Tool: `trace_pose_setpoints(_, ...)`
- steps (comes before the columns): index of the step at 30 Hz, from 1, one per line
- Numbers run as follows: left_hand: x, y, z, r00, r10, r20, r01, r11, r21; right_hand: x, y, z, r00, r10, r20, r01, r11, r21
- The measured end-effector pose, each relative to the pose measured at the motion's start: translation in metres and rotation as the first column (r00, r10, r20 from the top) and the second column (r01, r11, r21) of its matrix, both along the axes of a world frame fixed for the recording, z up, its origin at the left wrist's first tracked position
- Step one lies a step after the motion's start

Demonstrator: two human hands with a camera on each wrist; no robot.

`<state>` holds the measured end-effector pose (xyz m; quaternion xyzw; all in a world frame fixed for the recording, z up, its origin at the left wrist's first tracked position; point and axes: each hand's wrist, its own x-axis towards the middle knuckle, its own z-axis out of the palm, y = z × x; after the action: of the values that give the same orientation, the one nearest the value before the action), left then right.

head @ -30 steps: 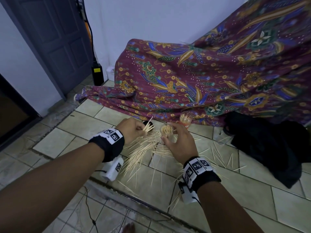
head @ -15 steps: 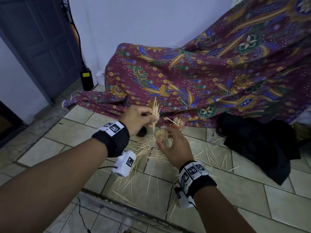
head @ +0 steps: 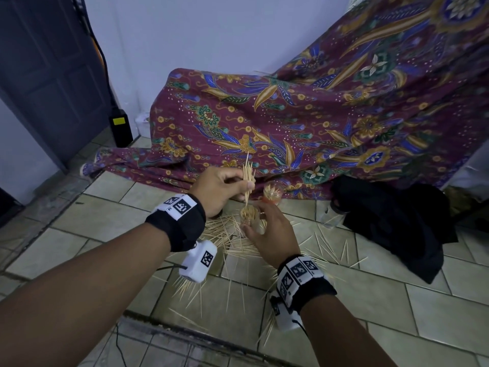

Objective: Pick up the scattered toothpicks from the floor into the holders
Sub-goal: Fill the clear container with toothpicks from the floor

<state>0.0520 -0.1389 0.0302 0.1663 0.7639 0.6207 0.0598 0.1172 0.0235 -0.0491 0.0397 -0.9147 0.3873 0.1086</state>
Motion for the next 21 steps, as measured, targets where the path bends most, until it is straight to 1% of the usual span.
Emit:
trace_pose_setpoints(2, 0.000, 0.003, 0.000, 0.999, -0.030, -0.013, 0.030, 0.999, -0.015, 0.000, 0.000, 0.000, 1.000, 0.000, -0.003, 0.000, 1.000, 0.000)
trace_pose_setpoints(6, 0.002, 0.004, -0.015, 0.995, -0.094, -0.018, 0.091, 0.986, -0.137, -0.001, 0.000, 0.001, 1.000, -0.007, 0.005, 0.007, 1.000, 0.022)
trace_pose_setpoints(11, 0.000, 0.000, -0.038, 0.997, -0.074, 0.029, 0.078, 0.982, -0.172, 0.000, 0.001, 0.003, 0.999, -0.033, 0.017, 0.032, 0.999, 0.012)
trace_pose_setpoints(13, -0.002, -0.003, -0.047, 0.997, -0.074, 0.036, 0.080, 0.974, -0.210, 0.001, 0.002, 0.003, 0.999, -0.030, 0.019, 0.030, 1.000, 0.002)
trace_pose_setpoints(16, -0.003, -0.006, -0.047, 0.994, -0.100, 0.033, 0.106, 0.952, -0.287, 0.001, 0.001, 0.004, 0.999, -0.029, 0.031, 0.029, 1.000, 0.005)
trace_pose_setpoints(21, -0.002, -0.012, -0.029, 0.988, -0.157, -0.007, 0.145, 0.931, -0.336, -0.003, 0.001, 0.000, 0.999, -0.033, 0.019, 0.032, 0.999, 0.019)
